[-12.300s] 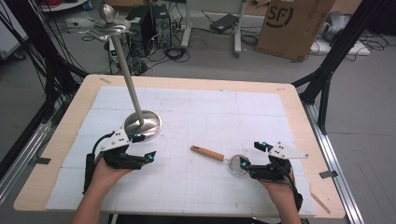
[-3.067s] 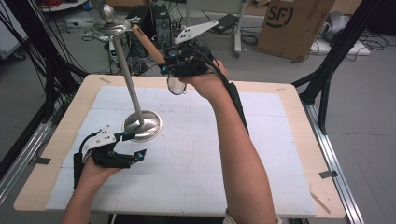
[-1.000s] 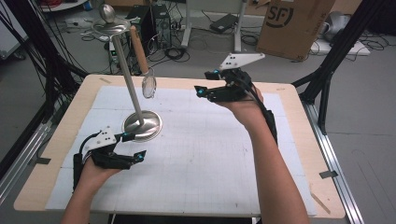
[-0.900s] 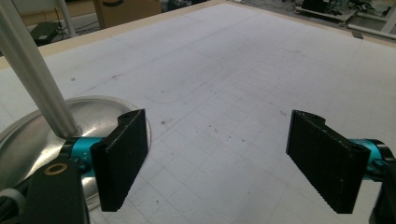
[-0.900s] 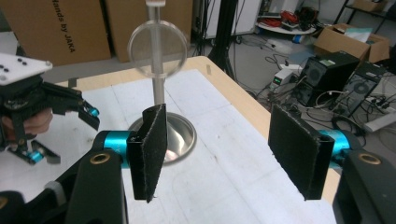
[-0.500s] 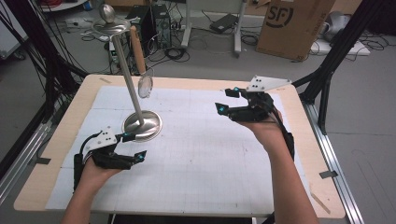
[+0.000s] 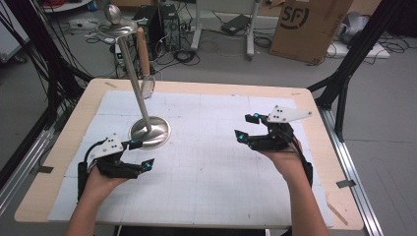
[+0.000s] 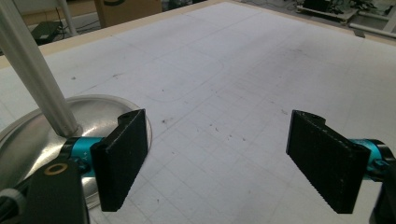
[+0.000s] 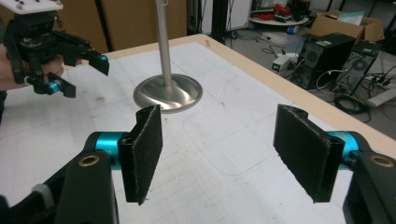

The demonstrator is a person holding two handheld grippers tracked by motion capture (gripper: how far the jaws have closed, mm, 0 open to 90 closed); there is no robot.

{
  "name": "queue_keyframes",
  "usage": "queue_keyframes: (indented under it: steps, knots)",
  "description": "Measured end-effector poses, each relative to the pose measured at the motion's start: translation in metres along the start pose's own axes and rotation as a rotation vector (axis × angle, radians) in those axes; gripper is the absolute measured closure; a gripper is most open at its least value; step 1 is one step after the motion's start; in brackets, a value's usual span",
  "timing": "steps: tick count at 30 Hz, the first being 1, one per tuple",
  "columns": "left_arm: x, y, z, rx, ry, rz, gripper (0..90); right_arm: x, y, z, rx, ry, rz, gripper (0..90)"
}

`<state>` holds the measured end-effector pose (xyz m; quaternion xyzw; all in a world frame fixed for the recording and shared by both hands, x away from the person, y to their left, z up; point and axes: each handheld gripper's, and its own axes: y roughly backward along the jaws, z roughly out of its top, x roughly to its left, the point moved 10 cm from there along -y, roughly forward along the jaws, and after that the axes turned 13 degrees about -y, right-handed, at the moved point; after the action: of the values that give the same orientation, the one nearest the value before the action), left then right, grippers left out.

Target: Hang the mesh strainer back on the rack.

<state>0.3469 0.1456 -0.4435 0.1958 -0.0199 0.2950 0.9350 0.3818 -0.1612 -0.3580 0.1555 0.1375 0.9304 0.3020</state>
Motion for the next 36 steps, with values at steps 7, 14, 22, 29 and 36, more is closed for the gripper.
queue_keyframes:
  steps: [7,14,22,29,36]
  knots:
    - [0.000,0.000,0.000,0.003,-0.007,0.000,21.3,0.001,0.002,-0.021,0.007,-0.005,-0.001,31.7]
    - [0.000,-0.001,-0.001,0.006,-0.005,0.000,21.3,0.002,0.013,-0.047,-0.033,-0.018,-0.022,30.1]
    - [-0.001,-0.001,-0.001,0.010,-0.013,0.002,21.3,0.001,0.024,-0.068,-0.042,-0.044,-0.019,30.1]
    - [-0.003,-0.002,0.003,0.000,-0.020,-0.001,21.3,-0.003,0.026,-0.086,-0.024,-0.062,-0.031,29.3]
    - [-0.007,-0.007,0.003,0.008,-0.025,-0.014,21.3,-0.009,0.024,-0.095,-0.011,-0.088,-0.042,28.0]
